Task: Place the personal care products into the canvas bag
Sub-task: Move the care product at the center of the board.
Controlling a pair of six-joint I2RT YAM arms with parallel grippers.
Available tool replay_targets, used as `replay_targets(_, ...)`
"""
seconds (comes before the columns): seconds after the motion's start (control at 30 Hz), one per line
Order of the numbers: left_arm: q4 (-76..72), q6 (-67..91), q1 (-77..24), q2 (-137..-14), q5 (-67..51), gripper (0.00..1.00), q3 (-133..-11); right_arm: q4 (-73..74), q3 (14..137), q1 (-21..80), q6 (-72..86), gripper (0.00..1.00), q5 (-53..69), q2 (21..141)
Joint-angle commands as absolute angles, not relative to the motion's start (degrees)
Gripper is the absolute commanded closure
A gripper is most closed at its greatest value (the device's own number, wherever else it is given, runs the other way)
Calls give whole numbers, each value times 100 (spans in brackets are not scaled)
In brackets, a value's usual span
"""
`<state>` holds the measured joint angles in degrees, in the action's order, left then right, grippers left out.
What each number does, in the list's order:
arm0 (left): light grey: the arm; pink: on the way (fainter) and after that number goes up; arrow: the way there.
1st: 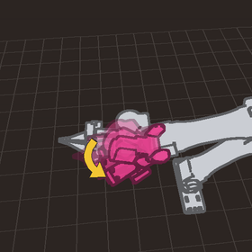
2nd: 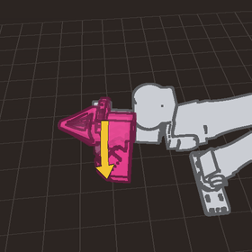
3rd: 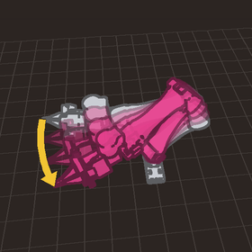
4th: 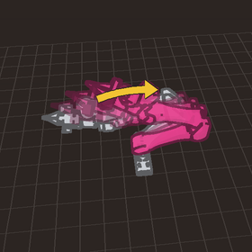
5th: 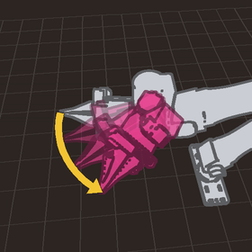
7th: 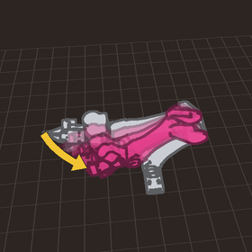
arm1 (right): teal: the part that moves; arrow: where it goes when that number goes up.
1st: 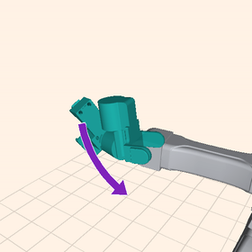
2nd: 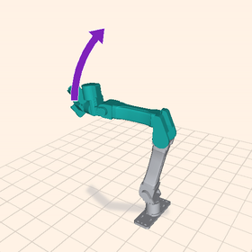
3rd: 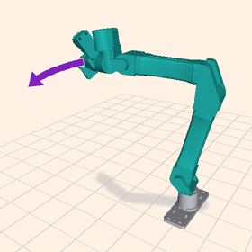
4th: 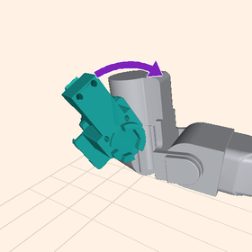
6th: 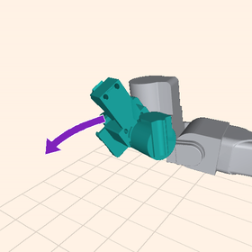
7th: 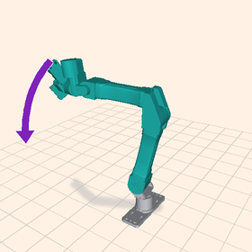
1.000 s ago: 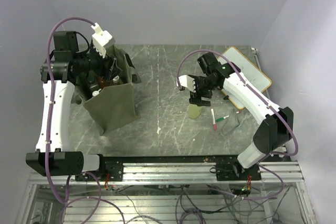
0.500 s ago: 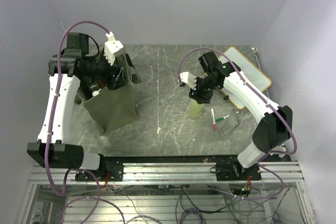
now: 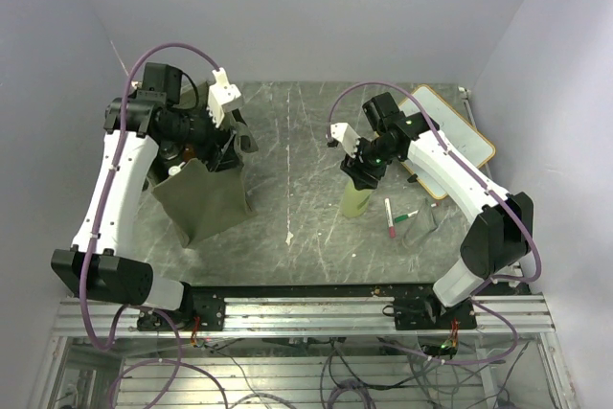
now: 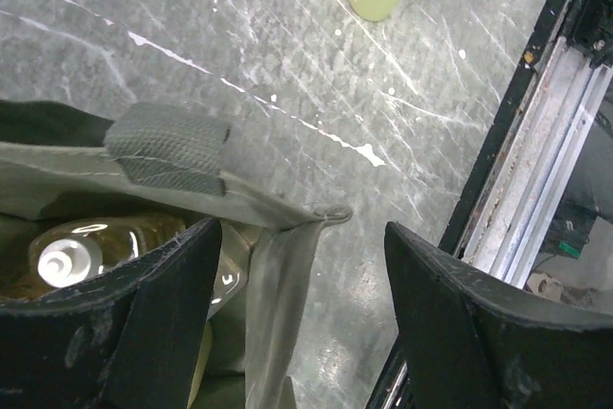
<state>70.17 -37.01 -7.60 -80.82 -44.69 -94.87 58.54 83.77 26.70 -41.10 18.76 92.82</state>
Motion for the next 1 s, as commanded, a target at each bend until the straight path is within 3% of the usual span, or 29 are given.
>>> replay_targets(0.0,7001,-3672,-950,-8105,-4663,24,-9331,5669,8358,2672,-3901,69,1996,9208)
replay_targets(0.33,6880,-3754,-1281,-8060,-4435,53,-9097,5686,8242,2671,-4100,70,2008,9207)
replay_targets(0.6,6772,-3706,-1551,-8044,-4482,92,-9188,5728,8294,2676,-4165,72,2065,9226)
replay_targets(0.97,5958,-3251,-1856,-7928,-4790,93,-9184,5783,8395,2672,-4315,73,2058,9272)
